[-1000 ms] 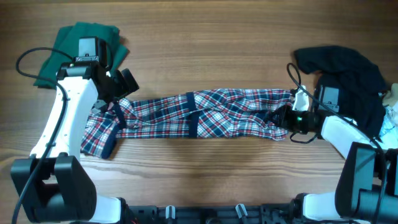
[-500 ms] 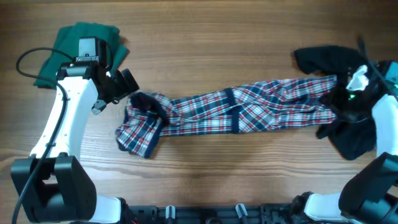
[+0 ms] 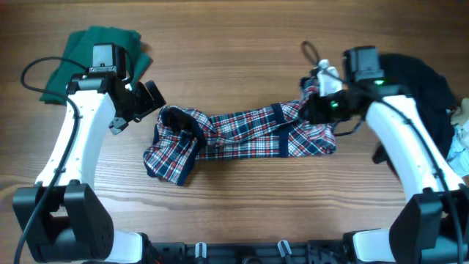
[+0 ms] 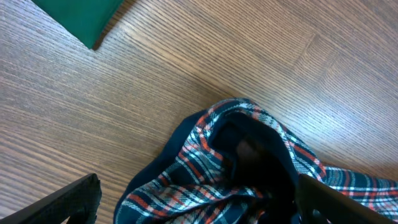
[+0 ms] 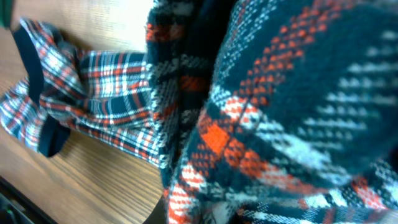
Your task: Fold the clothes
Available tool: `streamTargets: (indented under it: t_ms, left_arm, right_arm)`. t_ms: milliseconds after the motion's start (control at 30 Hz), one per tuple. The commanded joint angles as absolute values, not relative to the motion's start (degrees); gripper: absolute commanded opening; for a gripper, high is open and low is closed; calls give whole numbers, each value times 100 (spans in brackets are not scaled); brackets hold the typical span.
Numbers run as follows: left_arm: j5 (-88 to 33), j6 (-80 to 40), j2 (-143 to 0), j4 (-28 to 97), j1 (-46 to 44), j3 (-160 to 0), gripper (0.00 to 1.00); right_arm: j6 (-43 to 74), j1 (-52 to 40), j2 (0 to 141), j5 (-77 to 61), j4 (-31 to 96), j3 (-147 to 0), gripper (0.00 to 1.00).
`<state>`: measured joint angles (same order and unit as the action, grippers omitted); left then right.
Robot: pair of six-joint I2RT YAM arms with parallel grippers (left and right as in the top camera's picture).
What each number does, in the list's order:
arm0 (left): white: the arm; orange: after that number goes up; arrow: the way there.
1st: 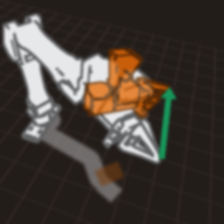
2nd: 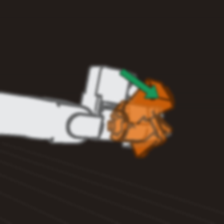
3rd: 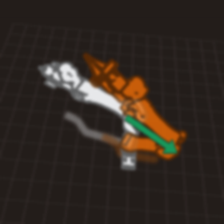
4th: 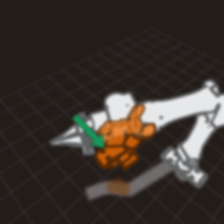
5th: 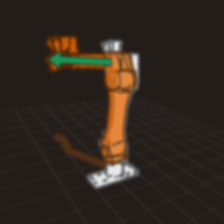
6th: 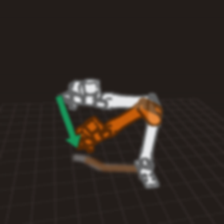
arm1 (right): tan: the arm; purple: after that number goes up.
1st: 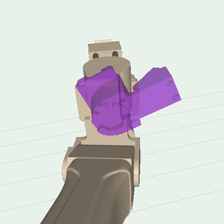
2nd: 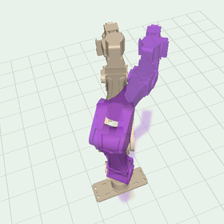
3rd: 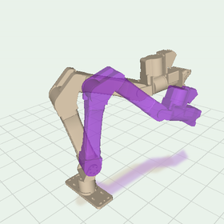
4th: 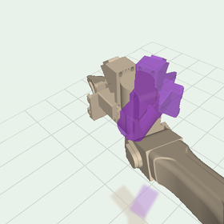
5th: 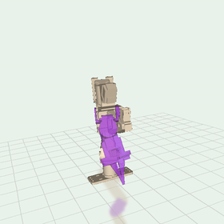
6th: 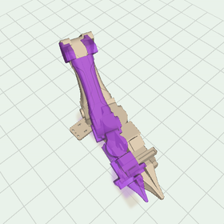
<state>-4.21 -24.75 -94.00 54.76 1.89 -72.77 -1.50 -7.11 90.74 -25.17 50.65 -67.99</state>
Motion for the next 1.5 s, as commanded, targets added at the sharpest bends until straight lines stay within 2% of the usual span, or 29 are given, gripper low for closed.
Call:
streamTargets:
  t_ms: [0, 300, 433, 533, 667, 733, 933, 1167, 1233, 1300, 1467]
  left_arm:
    - [-469, -2445, -9463, 5463, 211, -7308, 100]
    - [-471, -2447, -9463, 5465, 209, -7308, 100]
    - [-467, -2445, -9463, 5489, 211, -7308, 100]
    - [-469, -2445, -9463, 5492, 209, -7308, 100]
    - [-469, -2445, -9463, 5537, 209, -7308, 100]
    - [-469, -2445, -9463, 5557, 209, -7308, 100]
    - [-469, -2445, -9463, 5616, 209, -7308, 100]
    - [-467, -2445, -9463, 5610, 211, -7308, 100]
    - [-469, -2445, -9463, 5610, 209, -7308, 100]
    - [-469, -2445, -9463, 5610, 209, -7308, 100]
    - [-473, -2447, -9463, 5614, 209, -7308, 100]
  right_arm:
    - [259, -1282, 9024, -2263, 4845, -6401, 4]
    - [781, -2060, 9063, -2707, 3433, -5881, 4]
    - [906, -2093, 8781, -2904, 3483, -6287, 4]
    - [764, -2018, 8272, -2875, 4025, -6799, 4]
    - [676, -1044, 7651, -2884, 4797, -7050, 4]
    - [296, -97, 7594, -3068, 5293, -7050, 4]
    - [-314, 1673, 7596, -3763, 5647, -7050, 4]
    - [-478, 2783, 7596, -3920, 5647, -7194, 4]
    - [-816, 2626, 7596, -4143, 5754, -7260, 4]
    - [-1055, 2093, 7618, -3924, 6003, -7258, 4]
    - [-825, 134, 7706, -3367, 6136, -7210, 4]
